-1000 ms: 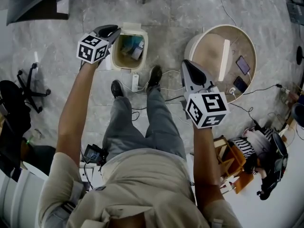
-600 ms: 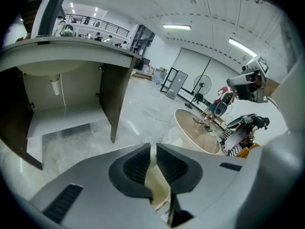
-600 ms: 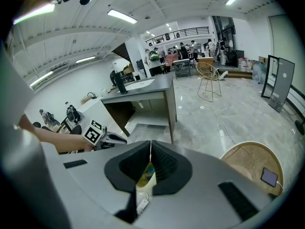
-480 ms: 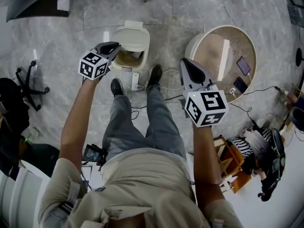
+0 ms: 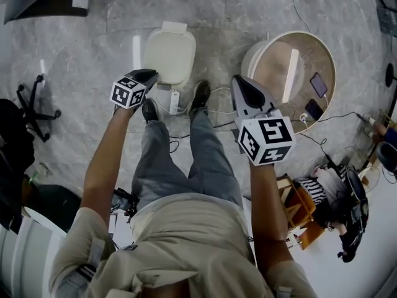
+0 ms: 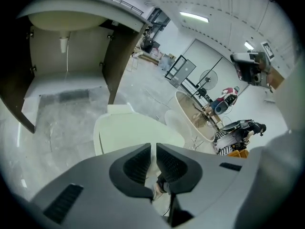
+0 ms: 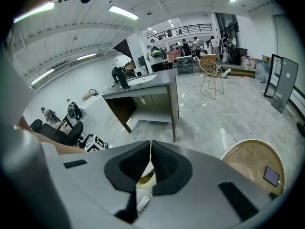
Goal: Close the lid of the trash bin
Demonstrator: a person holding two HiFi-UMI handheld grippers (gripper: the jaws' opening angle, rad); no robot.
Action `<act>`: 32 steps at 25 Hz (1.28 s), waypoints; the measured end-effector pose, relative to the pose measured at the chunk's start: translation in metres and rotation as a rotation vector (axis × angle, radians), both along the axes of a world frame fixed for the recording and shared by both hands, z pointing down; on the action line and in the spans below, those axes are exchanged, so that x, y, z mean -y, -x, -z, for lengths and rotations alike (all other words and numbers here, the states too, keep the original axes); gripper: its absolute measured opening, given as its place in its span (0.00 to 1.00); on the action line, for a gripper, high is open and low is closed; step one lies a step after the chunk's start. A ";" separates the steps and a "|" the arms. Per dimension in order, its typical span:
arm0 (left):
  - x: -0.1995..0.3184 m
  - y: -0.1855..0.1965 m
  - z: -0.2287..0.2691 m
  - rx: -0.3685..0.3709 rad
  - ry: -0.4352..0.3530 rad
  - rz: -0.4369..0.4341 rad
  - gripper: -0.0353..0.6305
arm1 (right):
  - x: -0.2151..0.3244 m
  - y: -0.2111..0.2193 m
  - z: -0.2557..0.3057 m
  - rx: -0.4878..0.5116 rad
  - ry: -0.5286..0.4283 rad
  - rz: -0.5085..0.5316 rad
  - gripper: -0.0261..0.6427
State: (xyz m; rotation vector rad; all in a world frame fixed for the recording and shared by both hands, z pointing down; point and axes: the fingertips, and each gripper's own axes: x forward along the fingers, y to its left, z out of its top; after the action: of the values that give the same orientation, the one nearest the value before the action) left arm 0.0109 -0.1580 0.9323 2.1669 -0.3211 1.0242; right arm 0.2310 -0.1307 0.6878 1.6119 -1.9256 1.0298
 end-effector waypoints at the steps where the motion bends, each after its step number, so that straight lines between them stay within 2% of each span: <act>1: -0.005 0.003 -0.008 0.010 0.011 -0.002 0.13 | -0.001 0.000 -0.003 -0.001 0.004 0.001 0.08; 12: -0.034 0.020 -0.074 0.089 0.100 -0.006 0.13 | -0.016 0.005 -0.031 -0.004 0.064 0.003 0.08; 18: -0.041 0.022 -0.096 0.136 0.114 -0.049 0.13 | -0.021 0.000 -0.039 -0.011 0.077 -0.007 0.08; 27: -0.048 0.020 -0.124 0.167 0.140 -0.063 0.13 | -0.035 -0.003 -0.050 -0.014 0.100 -0.024 0.08; 32: -0.046 0.021 -0.130 0.199 0.138 -0.060 0.09 | -0.036 -0.004 -0.053 -0.016 0.103 -0.035 0.08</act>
State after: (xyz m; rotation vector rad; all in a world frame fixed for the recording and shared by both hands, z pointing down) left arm -0.0098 -0.1116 1.0623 1.9658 -0.2699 1.2628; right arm 0.2351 -0.0950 0.7407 1.5971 -1.8096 1.1082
